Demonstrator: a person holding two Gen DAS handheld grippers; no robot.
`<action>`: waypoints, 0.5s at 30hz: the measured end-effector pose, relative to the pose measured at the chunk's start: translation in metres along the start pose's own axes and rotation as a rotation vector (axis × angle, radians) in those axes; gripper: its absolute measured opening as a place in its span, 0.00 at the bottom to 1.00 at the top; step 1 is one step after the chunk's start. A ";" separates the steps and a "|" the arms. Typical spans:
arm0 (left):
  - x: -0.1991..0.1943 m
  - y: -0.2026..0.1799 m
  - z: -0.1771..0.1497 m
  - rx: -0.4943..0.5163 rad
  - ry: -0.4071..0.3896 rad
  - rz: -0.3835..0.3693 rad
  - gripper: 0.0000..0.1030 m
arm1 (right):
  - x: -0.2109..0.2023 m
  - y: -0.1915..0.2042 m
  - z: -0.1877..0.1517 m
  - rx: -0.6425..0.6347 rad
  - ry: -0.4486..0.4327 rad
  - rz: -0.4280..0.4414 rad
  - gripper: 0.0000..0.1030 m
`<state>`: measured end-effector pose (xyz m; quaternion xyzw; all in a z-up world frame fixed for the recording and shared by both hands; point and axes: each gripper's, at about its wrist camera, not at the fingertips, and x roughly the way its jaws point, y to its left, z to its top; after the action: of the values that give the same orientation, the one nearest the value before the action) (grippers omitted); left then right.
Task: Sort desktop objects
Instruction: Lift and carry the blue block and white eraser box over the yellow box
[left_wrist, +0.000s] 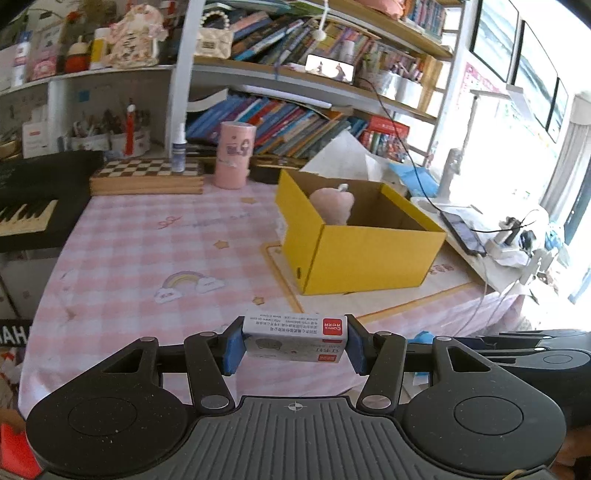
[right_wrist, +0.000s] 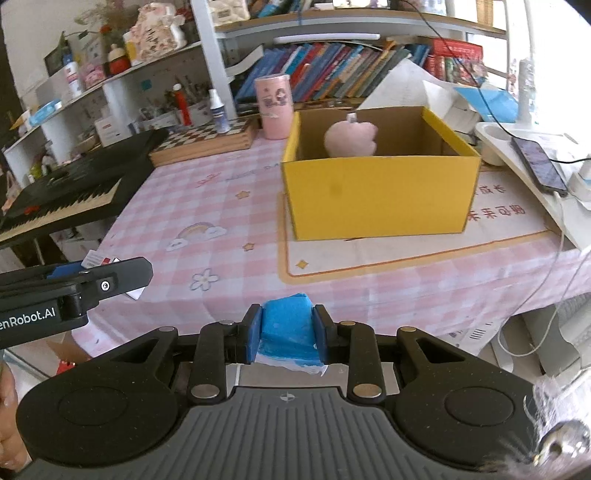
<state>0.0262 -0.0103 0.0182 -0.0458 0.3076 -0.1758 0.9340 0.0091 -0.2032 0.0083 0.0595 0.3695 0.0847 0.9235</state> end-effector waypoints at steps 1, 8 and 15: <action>0.003 -0.003 0.001 0.004 0.003 -0.005 0.52 | 0.000 -0.004 0.001 0.004 -0.003 -0.006 0.26; 0.032 -0.028 0.013 0.044 0.026 -0.049 0.52 | 0.005 -0.035 0.012 0.039 -0.003 -0.039 0.26; 0.063 -0.054 0.035 0.074 0.008 -0.057 0.52 | 0.017 -0.073 0.038 0.049 -0.012 -0.059 0.26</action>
<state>0.0782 -0.0838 0.0217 -0.0194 0.3030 -0.2139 0.9285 0.0555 -0.2733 0.0115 0.0717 0.3674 0.0480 0.9260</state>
